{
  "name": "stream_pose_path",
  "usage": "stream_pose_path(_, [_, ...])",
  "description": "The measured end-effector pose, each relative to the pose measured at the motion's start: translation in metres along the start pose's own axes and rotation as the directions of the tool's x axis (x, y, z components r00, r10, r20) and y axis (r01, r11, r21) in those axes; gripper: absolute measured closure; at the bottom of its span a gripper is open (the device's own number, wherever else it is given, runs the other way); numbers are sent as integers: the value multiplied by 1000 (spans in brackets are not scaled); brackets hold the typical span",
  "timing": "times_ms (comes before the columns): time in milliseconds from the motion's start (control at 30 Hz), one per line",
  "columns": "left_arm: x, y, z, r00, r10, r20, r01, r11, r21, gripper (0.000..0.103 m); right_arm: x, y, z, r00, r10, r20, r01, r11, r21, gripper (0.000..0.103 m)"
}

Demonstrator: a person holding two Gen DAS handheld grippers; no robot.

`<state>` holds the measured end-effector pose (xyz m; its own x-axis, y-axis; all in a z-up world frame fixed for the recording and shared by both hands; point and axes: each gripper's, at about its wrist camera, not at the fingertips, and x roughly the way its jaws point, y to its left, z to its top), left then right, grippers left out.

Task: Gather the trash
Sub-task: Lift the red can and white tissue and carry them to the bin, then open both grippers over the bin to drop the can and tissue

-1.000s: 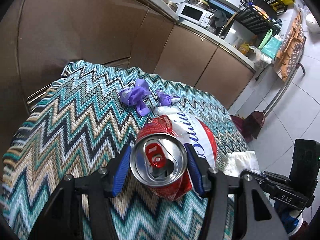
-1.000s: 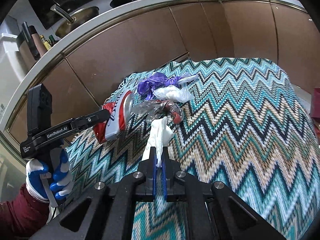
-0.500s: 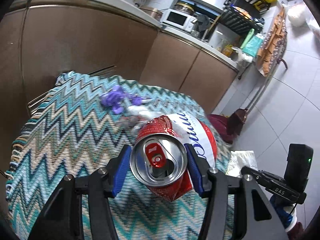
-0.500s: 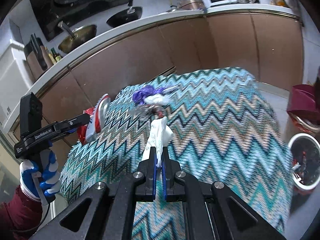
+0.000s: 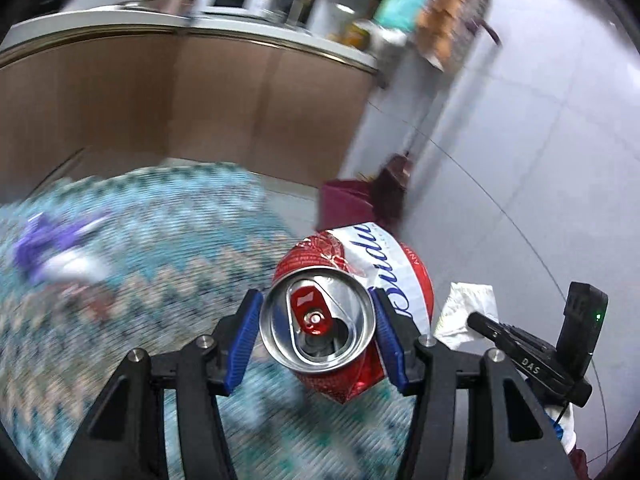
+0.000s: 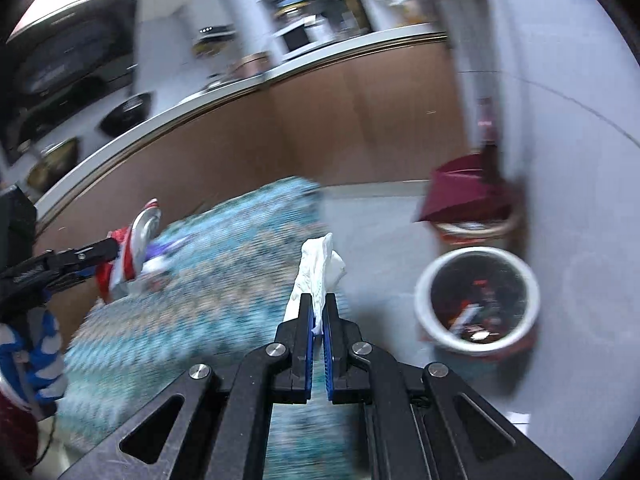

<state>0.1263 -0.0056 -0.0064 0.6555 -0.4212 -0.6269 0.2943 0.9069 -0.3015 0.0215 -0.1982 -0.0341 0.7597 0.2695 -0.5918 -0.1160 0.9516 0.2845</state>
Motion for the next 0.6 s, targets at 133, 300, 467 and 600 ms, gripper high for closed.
stream_pose_path(133, [77, -50, 22, 996, -53, -71, 58, 996, 71, 51, 12, -52, 8, 994, -107, 23, 105, 992, 72, 98])
stream_pose_path(300, [171, -97, 34, 985, -80, -156, 97, 989, 108, 51, 34, -104, 16, 979, -203, 24, 198, 972, 127, 98])
stream_pose_path(467, [246, -125, 36, 975, -51, -214, 84, 986, 146, 51, 68, -145, 21, 971, -238, 6, 233, 958, 168, 97])
stream_pose_path(600, [294, -133, 38, 970, -31, -241, 67, 987, 144, 50, 92, -163, 23, 970, -244, -8, 241, 953, 181, 96])
